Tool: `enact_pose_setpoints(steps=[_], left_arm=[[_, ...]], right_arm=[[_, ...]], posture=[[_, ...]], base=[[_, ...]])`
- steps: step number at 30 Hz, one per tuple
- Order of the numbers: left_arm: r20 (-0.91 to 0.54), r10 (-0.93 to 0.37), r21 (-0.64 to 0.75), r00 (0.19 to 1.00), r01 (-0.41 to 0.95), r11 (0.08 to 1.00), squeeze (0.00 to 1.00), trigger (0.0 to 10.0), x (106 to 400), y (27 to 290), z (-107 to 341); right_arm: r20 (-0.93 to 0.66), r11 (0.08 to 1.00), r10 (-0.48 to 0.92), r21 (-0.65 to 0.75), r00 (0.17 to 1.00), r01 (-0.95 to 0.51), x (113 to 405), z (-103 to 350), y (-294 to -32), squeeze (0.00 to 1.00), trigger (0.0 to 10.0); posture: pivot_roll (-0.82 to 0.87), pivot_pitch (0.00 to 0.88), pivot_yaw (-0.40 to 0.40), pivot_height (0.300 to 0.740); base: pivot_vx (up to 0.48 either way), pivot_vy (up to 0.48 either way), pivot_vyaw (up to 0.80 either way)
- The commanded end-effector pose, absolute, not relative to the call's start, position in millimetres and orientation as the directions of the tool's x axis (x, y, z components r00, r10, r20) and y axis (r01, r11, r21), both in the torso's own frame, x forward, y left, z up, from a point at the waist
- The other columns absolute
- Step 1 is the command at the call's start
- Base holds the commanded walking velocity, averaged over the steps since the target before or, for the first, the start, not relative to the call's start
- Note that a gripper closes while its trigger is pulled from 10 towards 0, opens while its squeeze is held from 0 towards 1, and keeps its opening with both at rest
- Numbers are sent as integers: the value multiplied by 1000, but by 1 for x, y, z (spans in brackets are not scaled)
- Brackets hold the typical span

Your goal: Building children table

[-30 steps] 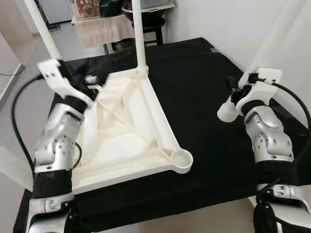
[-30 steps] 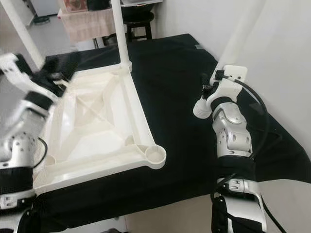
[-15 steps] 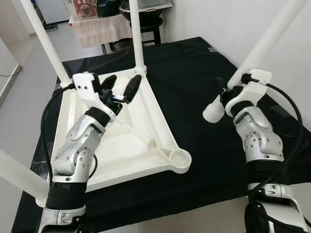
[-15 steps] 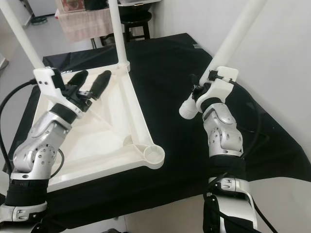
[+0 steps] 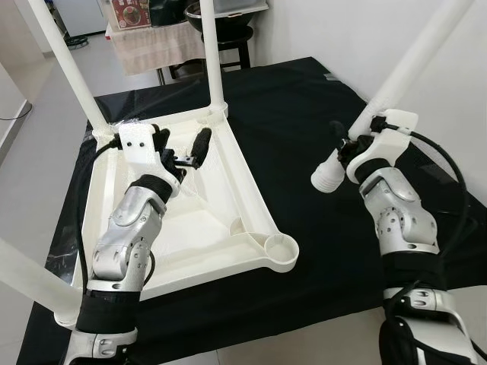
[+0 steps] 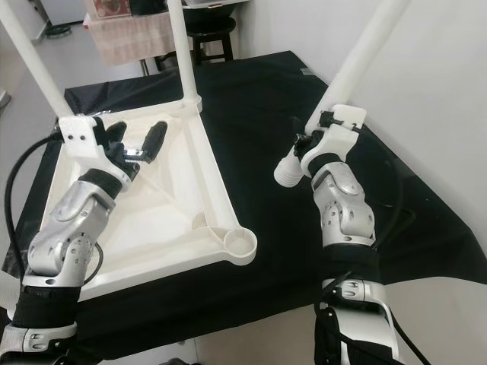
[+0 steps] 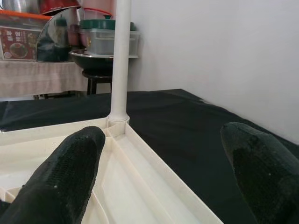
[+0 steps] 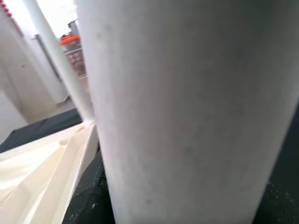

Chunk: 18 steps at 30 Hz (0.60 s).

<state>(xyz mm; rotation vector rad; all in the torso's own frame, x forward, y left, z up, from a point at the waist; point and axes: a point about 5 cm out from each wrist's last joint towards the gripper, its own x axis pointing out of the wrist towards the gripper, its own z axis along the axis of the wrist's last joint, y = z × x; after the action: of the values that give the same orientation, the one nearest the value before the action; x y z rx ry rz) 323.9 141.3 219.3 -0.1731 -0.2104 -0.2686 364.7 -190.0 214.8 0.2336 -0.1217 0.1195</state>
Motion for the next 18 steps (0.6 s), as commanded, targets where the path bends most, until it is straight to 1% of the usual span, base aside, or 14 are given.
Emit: enact_pose_setpoints(steps=[1,7,14,15,18], left_arm=[[209,-264,-133,942,295,946,0,10000,321,138,215],[232,-331,-119,915,364,924,0,10000,316,125,217],[230,-363,-94,903,392,915,0,10000,311,116,213],[244,-402,-55,883,426,903,0,10000,306,110,212],[247,-417,-56,875,442,895,0,10000,303,108,211]], right_arm=[[175,960,152,209,973,-187,363,221,-181,0,10000],[199,950,209,190,957,-247,360,222,-171,0,10000],[200,945,253,160,947,-286,357,220,-164,0,10000],[206,933,296,148,933,-329,354,219,-158,0,10000],[213,926,314,148,925,-348,352,219,-155,0,10000]], posture=[[-38,69,33,740],[-37,66,32,740],[-35,64,31,740],[-33,61,33,740],[-32,59,34,740]], base=[[0,0,0],[0,0,0],[0,0,0],[0,0,0],[0,0,0]])
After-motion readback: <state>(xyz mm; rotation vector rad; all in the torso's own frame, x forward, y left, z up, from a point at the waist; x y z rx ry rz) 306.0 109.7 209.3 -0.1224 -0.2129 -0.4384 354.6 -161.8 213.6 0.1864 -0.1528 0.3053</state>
